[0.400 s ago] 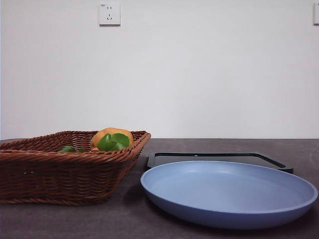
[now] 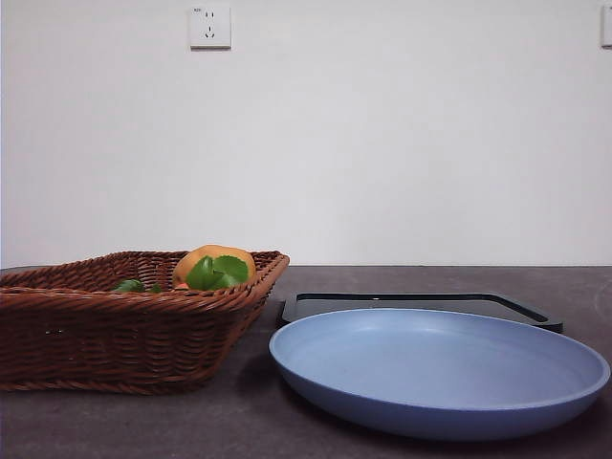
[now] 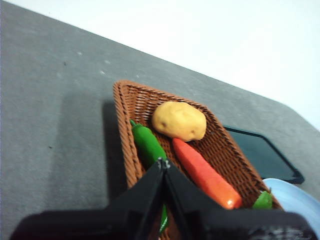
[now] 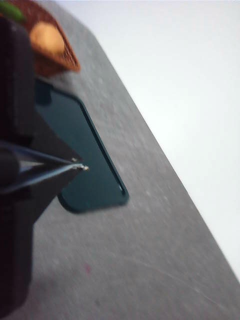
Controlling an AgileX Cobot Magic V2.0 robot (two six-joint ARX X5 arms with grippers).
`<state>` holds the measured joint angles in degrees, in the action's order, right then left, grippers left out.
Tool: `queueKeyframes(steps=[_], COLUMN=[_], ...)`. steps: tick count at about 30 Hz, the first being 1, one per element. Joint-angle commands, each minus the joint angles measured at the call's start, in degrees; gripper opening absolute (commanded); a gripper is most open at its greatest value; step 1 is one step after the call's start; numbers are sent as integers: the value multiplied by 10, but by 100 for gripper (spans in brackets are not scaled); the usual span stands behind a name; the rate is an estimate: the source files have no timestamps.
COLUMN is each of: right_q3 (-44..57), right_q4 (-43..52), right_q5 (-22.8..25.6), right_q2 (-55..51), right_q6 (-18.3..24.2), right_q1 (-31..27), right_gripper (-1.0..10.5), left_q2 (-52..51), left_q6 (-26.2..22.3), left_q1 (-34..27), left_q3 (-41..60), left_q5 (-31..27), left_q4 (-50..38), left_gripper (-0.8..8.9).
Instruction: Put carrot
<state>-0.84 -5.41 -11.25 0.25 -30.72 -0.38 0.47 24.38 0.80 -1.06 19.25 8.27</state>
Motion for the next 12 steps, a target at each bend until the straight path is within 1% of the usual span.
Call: queueKeyframes(steps=[1, 4, 9, 12], right_q3=[-13, -46, -118, -169], right_q4=[-17, -56, -97, -121], right_q5=[-19, -35, -70, -87], right_q2=[8, 33, 100, 152], right_q6=[-42, -44, -43, -34], right_q1=[1, 1, 1, 1], right_gripper=[3, 3, 3, 3], left_q2=[9, 42, 139, 210], left_q6=[18, 10, 5, -30], left_q1=[-1, -1, -1, -1], left_q3=[-19, -53, -127, -174], left_q5=[3, 2, 5, 24], left_q4=[5, 13, 12, 12], left_gripper=[7, 7, 7, 7])
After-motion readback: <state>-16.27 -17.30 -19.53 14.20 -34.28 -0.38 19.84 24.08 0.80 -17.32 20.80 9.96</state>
